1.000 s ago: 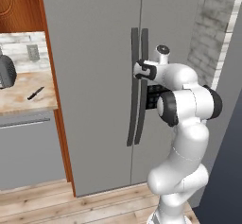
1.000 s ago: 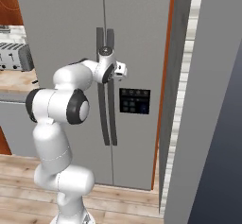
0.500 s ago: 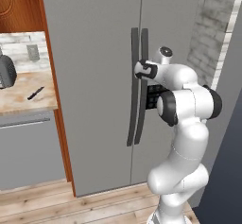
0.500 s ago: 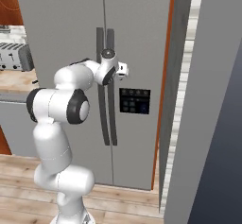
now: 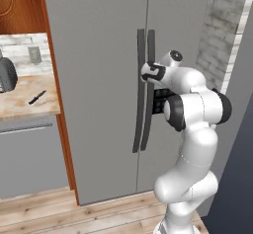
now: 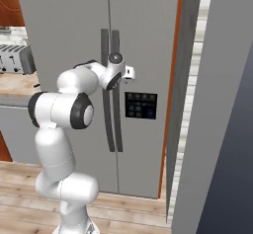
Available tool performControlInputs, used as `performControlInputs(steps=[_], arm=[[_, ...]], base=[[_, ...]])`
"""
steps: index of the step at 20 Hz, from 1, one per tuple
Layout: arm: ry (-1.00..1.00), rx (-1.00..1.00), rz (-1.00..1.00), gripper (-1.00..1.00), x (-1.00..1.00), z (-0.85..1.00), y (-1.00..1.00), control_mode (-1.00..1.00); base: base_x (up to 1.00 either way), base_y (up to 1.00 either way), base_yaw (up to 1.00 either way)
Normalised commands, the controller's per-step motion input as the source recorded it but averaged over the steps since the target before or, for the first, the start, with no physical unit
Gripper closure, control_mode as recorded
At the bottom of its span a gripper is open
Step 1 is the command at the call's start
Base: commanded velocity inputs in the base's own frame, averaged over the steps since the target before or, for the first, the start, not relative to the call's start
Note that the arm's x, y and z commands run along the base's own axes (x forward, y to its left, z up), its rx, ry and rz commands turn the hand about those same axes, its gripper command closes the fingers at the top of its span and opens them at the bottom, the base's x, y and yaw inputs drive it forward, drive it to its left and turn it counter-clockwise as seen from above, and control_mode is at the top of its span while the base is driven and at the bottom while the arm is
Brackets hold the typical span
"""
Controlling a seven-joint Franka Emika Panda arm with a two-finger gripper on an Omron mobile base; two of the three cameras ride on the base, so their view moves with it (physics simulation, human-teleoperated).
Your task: Retrieve the butter from the fridge and place it on a plate on the dining table. Then retrieve the butter knife by the fridge and place it near the plate.
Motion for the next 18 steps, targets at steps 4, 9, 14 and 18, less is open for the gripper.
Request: performControlInputs(steps=[4, 9, 14, 18], arm=[[-0.05, 0.04, 0.00, 1.00, 0.21, -0.09, 0.00, -1.00], [0.02, 0.00, 0.00, 1.00, 0.00, 0.00, 0.00, -1.00], [0.03, -0.05, 0.00, 1.00, -0.53, 0.05, -0.21, -1.00], [0.00, -0.02, 0.00, 1.00, -0.98, 0.03, -0.57, -1.00]], base=[[0.00, 0.00, 0.00], [0.00, 0.00, 0.00], [0.00, 0.00, 0.00], [0.00, 0.00, 0.00]])
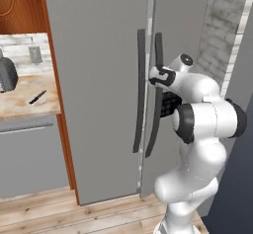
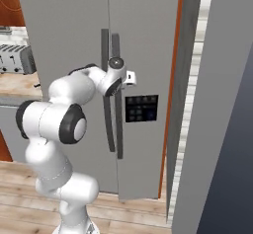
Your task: Retrieve the butter from the fridge and place it on a plate on the dining table. Then retrieve the butter knife by the fridge and place it near the plate.
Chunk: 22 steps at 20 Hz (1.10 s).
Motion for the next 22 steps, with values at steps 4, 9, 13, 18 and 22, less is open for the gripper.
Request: performControlInputs(steps=[4, 9, 13, 18, 22], arm=[[0.00, 0.00, 0.06, 1.00, -1.00, 0.18, -0.82, -1.00], [0.00, 0.00, 0.10, 1.00, -1.00, 0.30, -0.95, -1.00], [0.00, 0.00, 0.08, 1.00, -1.00, 0.27, -1.00, -1.00], [0.01, -0.12, 0.01, 1.00, -0.90, 0.39, -0.14, -1.00], [0.10, -0.29, -0.07, 1.00, -0.24, 0.39, 0.76, -1.00]], base=[[0.00, 0.00, 0.00], [0.00, 0.00, 0.00], [0.00, 0.00, 0.00], [0.00, 0.00, 0.00], [0.00, 0.00, 0.00]])
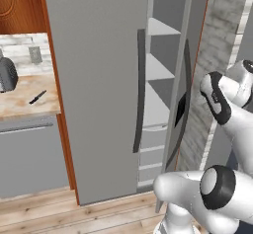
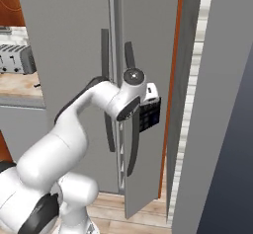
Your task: Retrieve the butter from the fridge and place it on a plate on the dining table. Then retrieve the butter knife by the fridge and place it near the plate.
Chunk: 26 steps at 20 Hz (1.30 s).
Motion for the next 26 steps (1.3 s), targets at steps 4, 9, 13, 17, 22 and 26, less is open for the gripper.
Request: performControlInputs(steps=[4, 9, 13, 17, 22, 26], arm=[[0.20, -0.38, -0.21, 1.00, -0.03, 0.31, 1.00, -1.00], [0.19, -0.37, -0.25, -1.00, 0.00, 0.25, 1.00, -1.00], [0.15, -0.31, -0.23, -1.00, 0.03, 0.10, 0.92, -1.00], [0.10, -0.15, -0.06, -1.00, 0.24, -0.04, 0.27, -1.00], [0.10, -0.12, -0.02, -1.00, 0.62, -0.10, -0.02, -1.00], [0.08, -0.15, 0.00, -1.00, 0.72, -0.28, -0.09, -1.00]], base=[[0.00, 0.00, 0.00], [0.00, 0.00, 0.00], [0.00, 0.00, 0.00], [0.00, 0.00, 0.00], [0.00, 0.00, 0.00], [0.00, 0.00, 0.00]])
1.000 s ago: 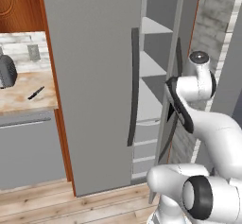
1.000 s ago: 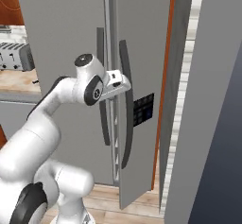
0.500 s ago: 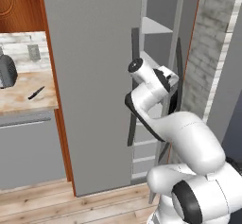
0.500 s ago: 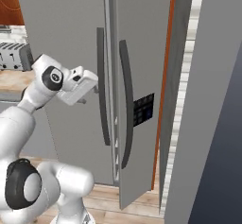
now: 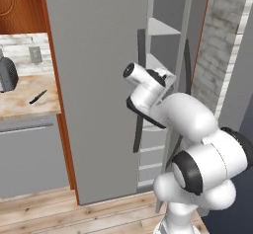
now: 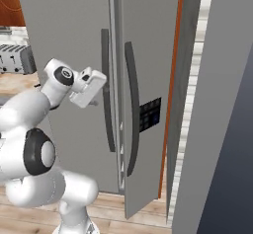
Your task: Retrieve the butter from the fridge and place it on a plate on the dining table. Then retrieve the butter knife by the fridge and place it near the plate.
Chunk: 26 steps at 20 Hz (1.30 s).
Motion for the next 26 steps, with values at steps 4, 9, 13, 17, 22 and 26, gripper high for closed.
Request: performControlInputs(steps=[4, 9, 13, 17, 22, 26], arm=[[0.05, -0.15, 0.00, -1.00, 0.60, -0.27, -0.16, -1.00], [0.06, -0.14, 0.00, -1.00, 0.44, -0.12, -0.16, -1.00], [0.10, -0.09, 0.00, -1.00, 0.38, -0.05, -0.27, -1.00], [0.04, -0.02, -0.01, -1.00, 0.39, 0.00, -0.33, -1.00], [0.00, 0.00, -0.01, -1.00, 0.16, 0.00, -0.38, -1.00], [0.00, 0.00, -0.05, -1.00, -0.01, 0.00, -0.72, -1.00]], base=[[0.00, 0.00, 0.00], [0.00, 0.00, 0.00], [0.00, 0.00, 0.00], [0.00, 0.00, 0.00], [0.00, 0.00, 0.00], [0.00, 0.00, 0.00]])
